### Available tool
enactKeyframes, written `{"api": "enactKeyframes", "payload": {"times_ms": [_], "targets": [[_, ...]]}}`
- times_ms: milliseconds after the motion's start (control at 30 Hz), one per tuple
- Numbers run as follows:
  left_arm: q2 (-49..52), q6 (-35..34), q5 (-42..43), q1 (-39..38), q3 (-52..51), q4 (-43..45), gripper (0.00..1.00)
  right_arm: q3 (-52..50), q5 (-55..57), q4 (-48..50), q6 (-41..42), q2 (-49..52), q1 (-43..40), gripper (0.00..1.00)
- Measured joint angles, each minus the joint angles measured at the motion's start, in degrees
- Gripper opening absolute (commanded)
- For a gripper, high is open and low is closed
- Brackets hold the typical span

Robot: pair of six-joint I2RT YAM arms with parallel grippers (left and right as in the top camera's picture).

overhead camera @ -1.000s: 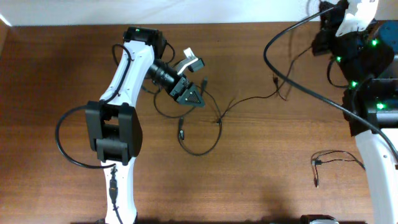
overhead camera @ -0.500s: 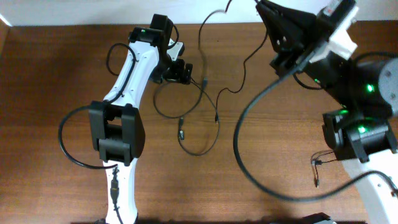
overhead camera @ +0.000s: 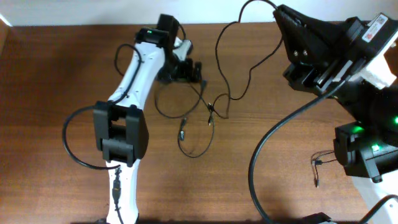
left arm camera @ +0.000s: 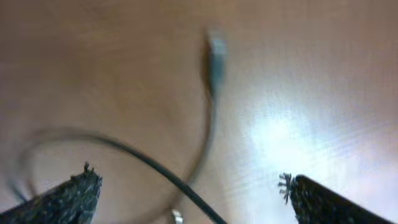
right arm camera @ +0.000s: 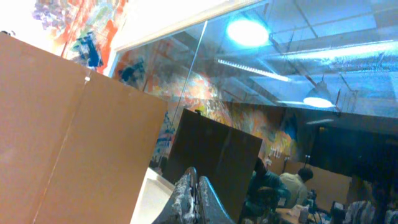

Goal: Untangle cables

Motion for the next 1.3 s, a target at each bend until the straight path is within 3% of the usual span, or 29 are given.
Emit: {"api": "enactKeyframes", "payload": {"times_ms": [133, 233, 367, 533, 633, 800, 967, 1300], "targets": [[0.0, 9.8, 1.4, -5.5, 0.0, -17.6, 0.98, 0.0, 2.9, -1.5, -1.8, 0.0, 0.0, 0.04], [0.0, 13.3, 3.4, -6.2, 0.0, -26.0, 0.96, 0.1, 9.1, -6.5, -5.5, 0.9, 0.0, 0.04], [-3.1, 18.4, 10.2, -3.5, 0.0, -26.0, 0.99, 0.2, 19.4, -13.6, -10.5, 3.8, 0.0, 0.04], [-14.5, 21.4, 9.1, -2.4, 0.0, -26.2, 0.99, 0.2, 25.7, -12.9, -11.7, 7.6, 0.0, 0.04], [-15.0, 21.8, 8.9, -2.5, 0.0, -25.3, 0.99, 0.2, 26.7, -12.5, -14.1, 7.5, 0.0, 0.04], [-15.0, 21.8, 8.6, -2.5, 0.0, -24.2, 0.99, 0.2, 38.1, -20.4, -17.7, 9.7, -1.2, 0.04], [-15.0, 21.8, 8.6, -2.5, 0.0, -23.3, 0.99, 0.2, 42.2, -25.5, -17.9, 14.8, -10.5, 0.04], [-15.0, 21.8, 8.5, -2.5, 0.0, -20.3, 0.99, 0.2, 43.5, -33.3, -17.9, 24.8, -37.6, 0.04]]}}
